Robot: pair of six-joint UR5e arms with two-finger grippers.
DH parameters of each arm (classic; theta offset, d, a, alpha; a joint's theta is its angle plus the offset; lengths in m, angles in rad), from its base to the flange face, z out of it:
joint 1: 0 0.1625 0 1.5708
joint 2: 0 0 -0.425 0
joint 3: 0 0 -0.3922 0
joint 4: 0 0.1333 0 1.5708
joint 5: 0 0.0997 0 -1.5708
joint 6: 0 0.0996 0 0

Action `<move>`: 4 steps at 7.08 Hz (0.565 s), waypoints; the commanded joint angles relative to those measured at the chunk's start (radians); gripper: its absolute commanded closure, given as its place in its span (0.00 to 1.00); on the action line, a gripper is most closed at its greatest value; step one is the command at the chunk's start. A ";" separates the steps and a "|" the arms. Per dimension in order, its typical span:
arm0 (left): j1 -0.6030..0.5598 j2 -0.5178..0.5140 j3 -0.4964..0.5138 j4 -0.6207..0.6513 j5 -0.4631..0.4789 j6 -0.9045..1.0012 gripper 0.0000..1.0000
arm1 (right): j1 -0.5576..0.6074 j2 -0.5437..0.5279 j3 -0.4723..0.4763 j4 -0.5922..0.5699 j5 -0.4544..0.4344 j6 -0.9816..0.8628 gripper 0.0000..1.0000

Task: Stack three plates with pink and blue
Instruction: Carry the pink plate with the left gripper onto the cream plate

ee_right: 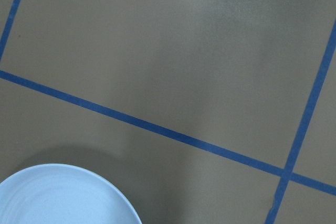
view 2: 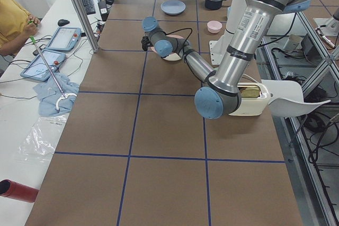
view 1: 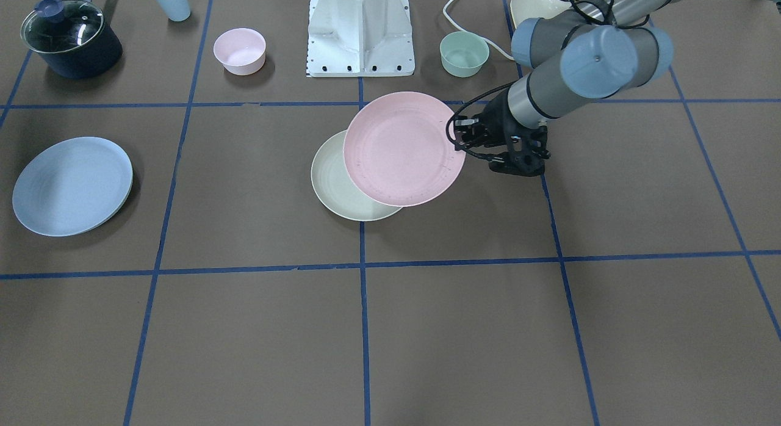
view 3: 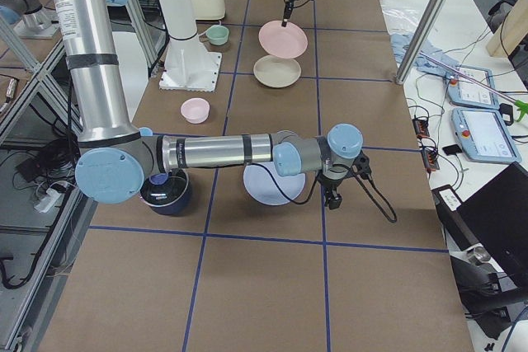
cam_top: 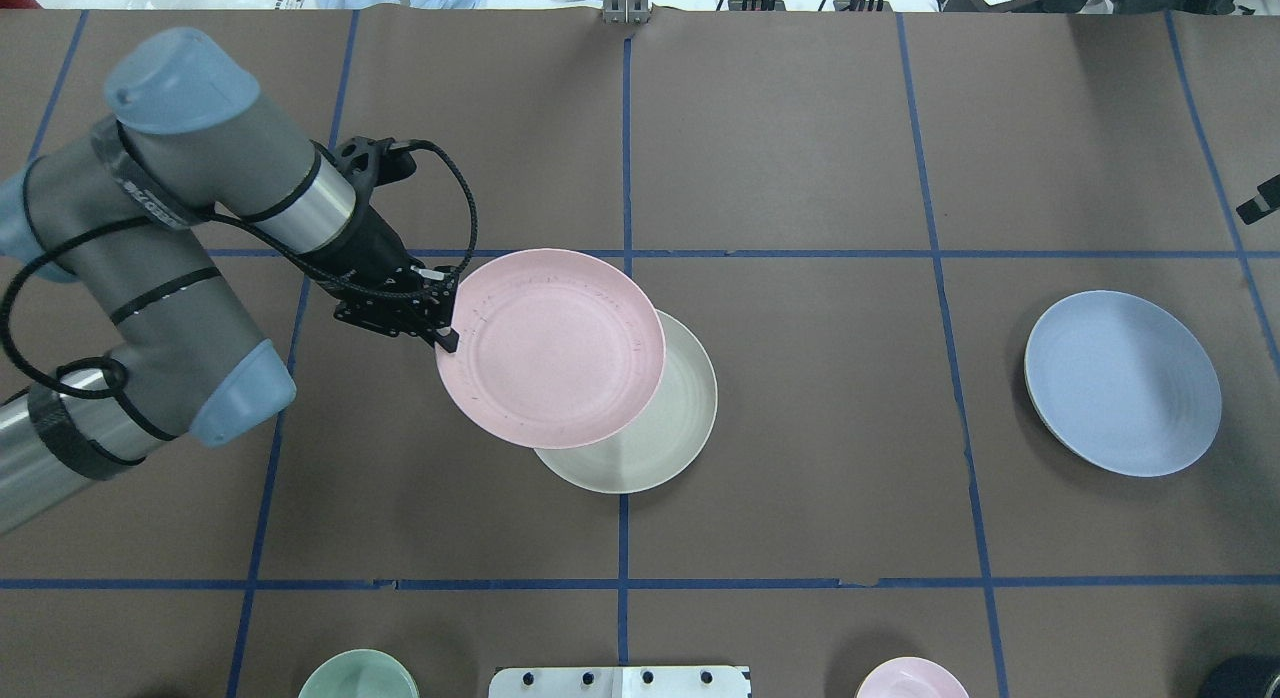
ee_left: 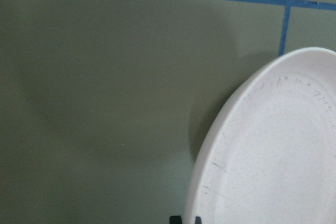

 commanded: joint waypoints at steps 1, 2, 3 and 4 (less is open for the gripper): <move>0.073 -0.028 0.139 -0.234 0.029 -0.107 1.00 | -0.007 0.000 0.000 -0.001 0.000 0.001 0.00; 0.082 -0.043 0.173 -0.293 0.042 -0.115 0.22 | -0.007 0.000 -0.002 -0.001 0.000 0.001 0.00; 0.094 -0.039 0.153 -0.328 0.052 -0.188 0.01 | -0.012 0.000 -0.006 -0.001 0.002 0.003 0.00; 0.085 -0.010 0.079 -0.329 0.052 -0.266 0.01 | -0.015 0.000 -0.006 -0.001 0.003 0.003 0.00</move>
